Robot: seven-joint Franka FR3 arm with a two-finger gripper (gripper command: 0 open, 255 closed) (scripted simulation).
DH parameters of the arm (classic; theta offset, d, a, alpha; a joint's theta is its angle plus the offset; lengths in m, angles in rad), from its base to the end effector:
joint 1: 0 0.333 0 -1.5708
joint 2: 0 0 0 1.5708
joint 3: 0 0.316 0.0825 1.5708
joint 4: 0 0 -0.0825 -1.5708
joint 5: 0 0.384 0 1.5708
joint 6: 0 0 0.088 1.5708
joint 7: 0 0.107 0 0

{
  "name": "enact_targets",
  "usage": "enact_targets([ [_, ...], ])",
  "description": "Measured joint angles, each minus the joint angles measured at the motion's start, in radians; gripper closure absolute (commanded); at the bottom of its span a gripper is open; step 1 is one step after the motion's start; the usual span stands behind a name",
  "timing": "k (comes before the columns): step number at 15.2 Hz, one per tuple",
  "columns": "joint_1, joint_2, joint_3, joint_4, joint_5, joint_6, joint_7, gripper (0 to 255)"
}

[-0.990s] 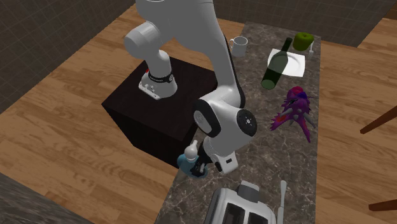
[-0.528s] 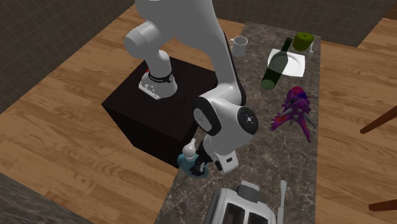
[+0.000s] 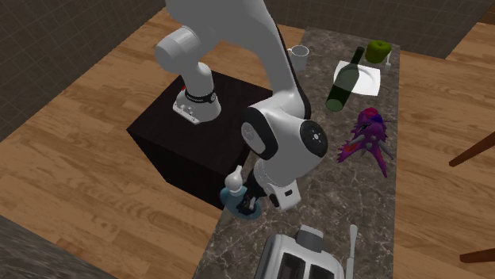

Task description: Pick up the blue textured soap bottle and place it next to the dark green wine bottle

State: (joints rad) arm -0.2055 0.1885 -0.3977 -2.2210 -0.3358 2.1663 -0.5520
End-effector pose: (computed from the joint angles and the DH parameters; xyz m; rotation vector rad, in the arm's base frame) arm 0.4210 -0.3062 0.2825 2.9326 0.2489 -0.5583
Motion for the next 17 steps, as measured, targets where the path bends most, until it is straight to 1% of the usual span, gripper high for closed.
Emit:
enact_targets([
  [17, 0.017, -0.142, 0.002, 0.084, -0.017, -0.219, -0.034, 255],
])
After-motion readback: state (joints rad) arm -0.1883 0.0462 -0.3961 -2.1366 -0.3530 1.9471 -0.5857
